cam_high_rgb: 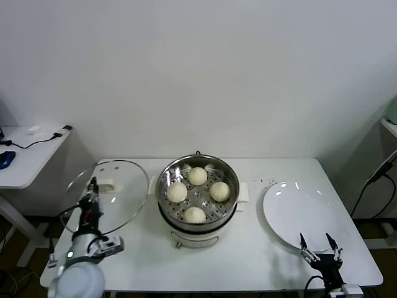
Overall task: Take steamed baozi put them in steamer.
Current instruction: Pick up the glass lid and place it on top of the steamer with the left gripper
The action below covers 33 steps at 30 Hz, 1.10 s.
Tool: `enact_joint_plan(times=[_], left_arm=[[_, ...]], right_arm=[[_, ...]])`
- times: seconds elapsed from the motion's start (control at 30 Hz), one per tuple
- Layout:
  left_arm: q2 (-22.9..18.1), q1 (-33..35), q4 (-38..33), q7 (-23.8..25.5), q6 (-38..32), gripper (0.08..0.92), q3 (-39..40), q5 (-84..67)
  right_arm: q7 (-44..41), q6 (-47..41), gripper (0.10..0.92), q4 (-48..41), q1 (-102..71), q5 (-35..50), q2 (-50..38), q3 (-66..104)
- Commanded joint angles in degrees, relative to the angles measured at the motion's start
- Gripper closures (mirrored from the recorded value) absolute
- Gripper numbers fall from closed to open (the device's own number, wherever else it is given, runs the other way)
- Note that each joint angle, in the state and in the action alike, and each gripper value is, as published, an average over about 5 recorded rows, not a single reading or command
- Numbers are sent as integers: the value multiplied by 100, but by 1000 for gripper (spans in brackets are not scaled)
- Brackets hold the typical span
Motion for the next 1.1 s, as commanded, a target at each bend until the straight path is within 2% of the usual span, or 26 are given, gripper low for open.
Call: enact_joint_plan(times=[0.03,0.3,0.63,0.9,1.1], left_arm=[[-702,-1392,-98,775,1367,857,2183,993],[-1175,-2014,332,1038,1457,857,2684,1384],[-2308,-2159,911,1262,1405,857,3215,2346],[-2766,-2233,1400,1220,1348,857,3354,2621],[-2821,-2039,1609,1235,1251,857,3354,2903]], right_arm=[[-1,-150,203,226,-10,-488,189,-15],[-16,-129,203,205,-50,-641,352,-30],[-37,-114,203,246,-68,-649,386,27],[-37,-46,203,237,-71,-598,413,118],[-28,2,203,198,-57,-522,421,133]])
